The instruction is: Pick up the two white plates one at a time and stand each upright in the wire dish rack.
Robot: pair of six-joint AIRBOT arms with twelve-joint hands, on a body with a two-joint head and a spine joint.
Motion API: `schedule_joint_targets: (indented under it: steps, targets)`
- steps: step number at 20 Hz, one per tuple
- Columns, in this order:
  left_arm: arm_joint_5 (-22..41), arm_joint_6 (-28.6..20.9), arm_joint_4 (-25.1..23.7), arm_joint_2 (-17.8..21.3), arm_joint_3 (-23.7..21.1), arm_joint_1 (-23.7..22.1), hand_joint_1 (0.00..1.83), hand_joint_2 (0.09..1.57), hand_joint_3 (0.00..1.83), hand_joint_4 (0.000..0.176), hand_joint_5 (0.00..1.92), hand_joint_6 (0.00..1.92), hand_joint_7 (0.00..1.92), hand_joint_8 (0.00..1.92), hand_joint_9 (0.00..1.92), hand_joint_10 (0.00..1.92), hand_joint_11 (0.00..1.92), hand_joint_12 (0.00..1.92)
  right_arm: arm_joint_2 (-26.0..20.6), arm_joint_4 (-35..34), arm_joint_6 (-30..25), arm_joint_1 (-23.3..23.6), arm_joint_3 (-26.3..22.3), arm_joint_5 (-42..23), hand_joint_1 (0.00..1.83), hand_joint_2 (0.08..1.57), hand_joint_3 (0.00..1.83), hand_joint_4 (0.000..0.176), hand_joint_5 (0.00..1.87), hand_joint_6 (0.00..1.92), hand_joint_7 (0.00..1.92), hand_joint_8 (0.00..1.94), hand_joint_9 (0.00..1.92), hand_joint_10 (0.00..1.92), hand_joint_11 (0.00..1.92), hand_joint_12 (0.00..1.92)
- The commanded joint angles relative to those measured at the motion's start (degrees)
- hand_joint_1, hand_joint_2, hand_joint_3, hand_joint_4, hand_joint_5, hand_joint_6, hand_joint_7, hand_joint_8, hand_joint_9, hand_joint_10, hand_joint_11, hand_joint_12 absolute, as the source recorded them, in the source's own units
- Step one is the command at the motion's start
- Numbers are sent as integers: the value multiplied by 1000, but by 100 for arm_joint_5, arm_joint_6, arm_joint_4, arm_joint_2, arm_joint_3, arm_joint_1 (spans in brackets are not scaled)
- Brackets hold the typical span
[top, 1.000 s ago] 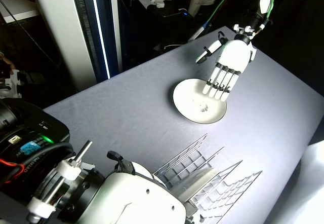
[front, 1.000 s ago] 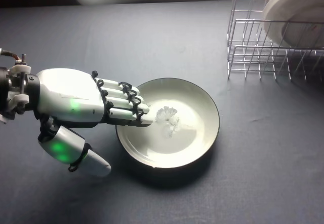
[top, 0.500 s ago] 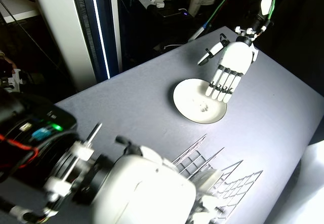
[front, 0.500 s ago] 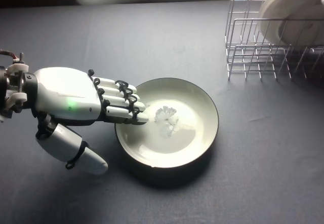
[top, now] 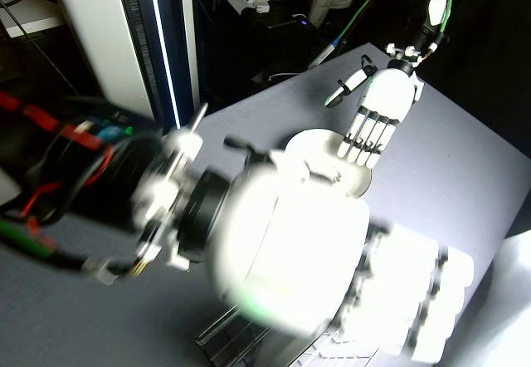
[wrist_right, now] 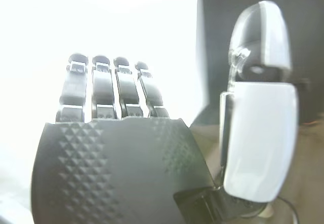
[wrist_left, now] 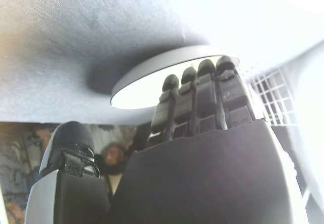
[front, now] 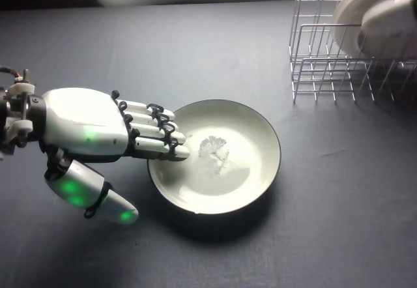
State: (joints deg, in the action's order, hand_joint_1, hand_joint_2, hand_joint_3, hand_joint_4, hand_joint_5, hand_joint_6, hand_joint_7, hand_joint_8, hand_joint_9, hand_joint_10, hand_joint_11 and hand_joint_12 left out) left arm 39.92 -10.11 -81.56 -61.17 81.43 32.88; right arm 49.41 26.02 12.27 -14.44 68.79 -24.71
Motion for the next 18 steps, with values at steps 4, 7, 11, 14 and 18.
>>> schedule_joint_targets:
  steps: [4,7,11,14,18]
  targets:
    - [114,-73,162,-15,34,149,0,1168,0,0,52,15,28,10,11,4,1,0,-35,771,22,35,-256,-1116,1090,815,0,0,0,0,0,0,0,0,0,0]
    - [140,-100,163,-31,37,226,0,1171,0,0,28,2,2,1,0,0,0,0,-24,1683,109,-46,-348,-1364,1205,824,0,0,0,0,0,0,0,0,0,0]
    - [155,-137,164,-45,37,346,0,1164,0,0,25,0,7,1,0,0,0,0,69,2560,227,-251,-348,-1519,1236,872,16,0,0,0,0,0,0,0,0,0]
    - [167,-137,164,-51,45,378,0,1160,0,0,29,6,15,6,1,0,0,0,190,2857,227,-381,-349,-1518,1263,889,17,0,0,0,0,0,0,0,29,15]
    - [173,-137,165,-52,53,379,0,1170,0,0,22,6,0,0,0,0,0,0,365,3030,227,-644,-389,-1405,1379,935,20,0,0,0,0,0,0,0,0,1]
